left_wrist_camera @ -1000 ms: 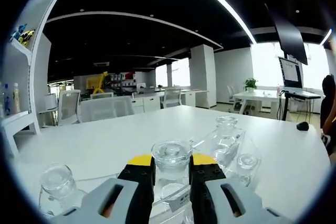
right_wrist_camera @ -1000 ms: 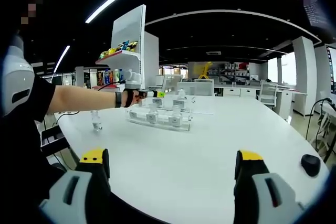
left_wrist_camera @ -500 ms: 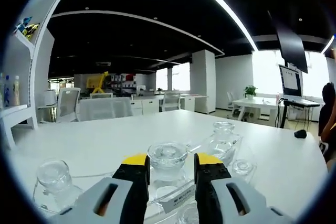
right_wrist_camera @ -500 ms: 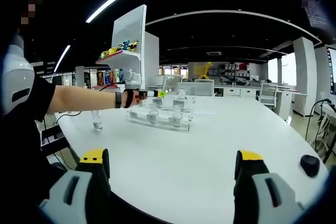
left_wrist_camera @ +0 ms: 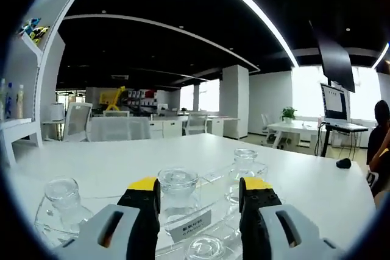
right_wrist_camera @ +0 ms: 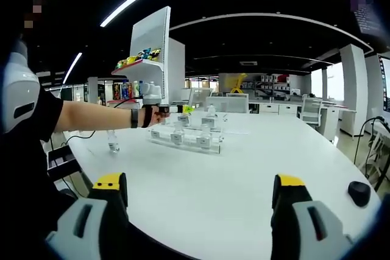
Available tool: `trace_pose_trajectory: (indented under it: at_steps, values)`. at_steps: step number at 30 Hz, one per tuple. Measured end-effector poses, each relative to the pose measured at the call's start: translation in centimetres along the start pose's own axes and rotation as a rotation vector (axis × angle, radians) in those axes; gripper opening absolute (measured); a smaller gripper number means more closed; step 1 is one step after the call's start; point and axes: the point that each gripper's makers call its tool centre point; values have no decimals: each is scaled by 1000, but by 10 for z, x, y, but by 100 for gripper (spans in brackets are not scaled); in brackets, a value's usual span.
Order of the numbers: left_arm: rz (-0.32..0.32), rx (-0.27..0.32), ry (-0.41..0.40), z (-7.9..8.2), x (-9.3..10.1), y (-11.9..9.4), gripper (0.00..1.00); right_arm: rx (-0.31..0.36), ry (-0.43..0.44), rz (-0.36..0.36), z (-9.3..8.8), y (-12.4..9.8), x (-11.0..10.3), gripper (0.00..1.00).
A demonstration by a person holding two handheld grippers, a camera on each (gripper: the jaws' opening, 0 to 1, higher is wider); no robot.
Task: Identify the label on the chemical reagent bottle, grasp the chemical reagent bottle, and place it in the designated position on the reagent rack
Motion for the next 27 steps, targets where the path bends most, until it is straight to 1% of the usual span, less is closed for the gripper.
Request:
trace_pose_trajectory:
  at_steps: [1,5,8,9,11,12,13,15,17,18,19,22,23,27]
  values:
    - [7,-2,20,0,1,0,54,0,-3,0,0,0,0,95]
    - [25,7,47,2,0,-5,57,1,-4,1,1,0,-1,95]
    - [47,15,37,8,-1,-15,59,6,-5,3,2,-1,-1,95]
    - [65,0,44,9,-2,-18,61,5,-6,3,2,-2,-2,95]
    - [64,11,53,17,4,-27,68,6,-10,4,3,-2,-2,95]
    - [68,25,80,27,-2,-25,69,9,-11,5,4,-2,-2,95]
    - [69,33,91,30,-2,-27,69,10,-11,5,4,-3,-3,96]
    - [49,73,141,48,6,-39,70,16,-9,8,6,-3,-3,96]
    - [45,92,183,57,13,-50,73,18,-11,9,6,-4,-3,96]
    - [35,99,182,59,17,-56,73,20,-11,10,7,-4,-3,96]
    - [11,108,174,62,25,-64,74,22,-11,12,7,-4,-4,96]
    - [-15,110,158,64,35,-78,76,27,-9,21,9,-6,-6,96]
    - [-31,104,143,65,40,-86,77,36,4,33,10,-7,-8,96]
    - [-48,102,99,66,45,-111,79,65,40,58,16,-12,-11,96]
Point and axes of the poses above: the point that each gripper's makers call its tool centre point, and the gripper's own axes: y roughly forward along the fingers, x roughly to its right, z roughly out of its top, and after that the axes turned 5 degrees about y, right-handed
